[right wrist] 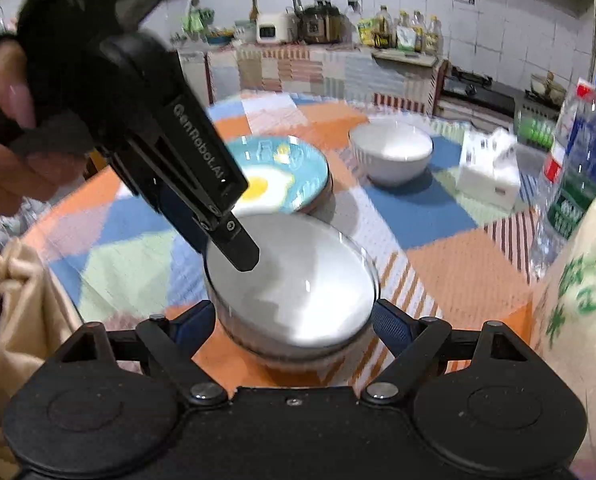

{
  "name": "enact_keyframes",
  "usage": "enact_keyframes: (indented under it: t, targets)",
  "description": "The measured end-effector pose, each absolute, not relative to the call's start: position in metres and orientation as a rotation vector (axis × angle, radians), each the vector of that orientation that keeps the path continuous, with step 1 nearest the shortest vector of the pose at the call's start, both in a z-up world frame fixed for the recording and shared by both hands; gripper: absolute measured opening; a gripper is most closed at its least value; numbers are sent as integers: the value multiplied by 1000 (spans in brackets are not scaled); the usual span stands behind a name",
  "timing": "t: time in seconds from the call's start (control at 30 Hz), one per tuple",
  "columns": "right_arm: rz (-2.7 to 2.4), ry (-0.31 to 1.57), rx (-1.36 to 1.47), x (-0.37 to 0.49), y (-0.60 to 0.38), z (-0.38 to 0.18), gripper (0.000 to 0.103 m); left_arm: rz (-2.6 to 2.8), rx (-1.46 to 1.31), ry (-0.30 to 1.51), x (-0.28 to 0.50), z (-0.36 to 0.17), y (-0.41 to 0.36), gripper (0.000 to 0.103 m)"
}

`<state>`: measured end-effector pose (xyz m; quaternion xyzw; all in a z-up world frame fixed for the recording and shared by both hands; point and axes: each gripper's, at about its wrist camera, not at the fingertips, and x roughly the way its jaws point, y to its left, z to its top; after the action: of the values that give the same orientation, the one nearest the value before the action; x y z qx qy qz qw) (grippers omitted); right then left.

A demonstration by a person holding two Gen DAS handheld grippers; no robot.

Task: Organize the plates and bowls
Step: 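Release the bowl and move both grippers to the bowl by the tissue box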

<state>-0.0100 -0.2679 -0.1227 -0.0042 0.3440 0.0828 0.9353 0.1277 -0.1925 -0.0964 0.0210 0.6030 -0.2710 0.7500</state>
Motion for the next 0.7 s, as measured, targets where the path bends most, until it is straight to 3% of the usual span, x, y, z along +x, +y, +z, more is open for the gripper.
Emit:
enact_keyframes:
  t: [0.37, 0.7]
  targets:
    - [169, 486, 76, 46, -326, -77, 89, -582, 8, 1146, 197, -52, -214, 39]
    - [55, 667, 113, 147, -363, -142, 89, -562, -49, 1074, 285, -94, -243, 40]
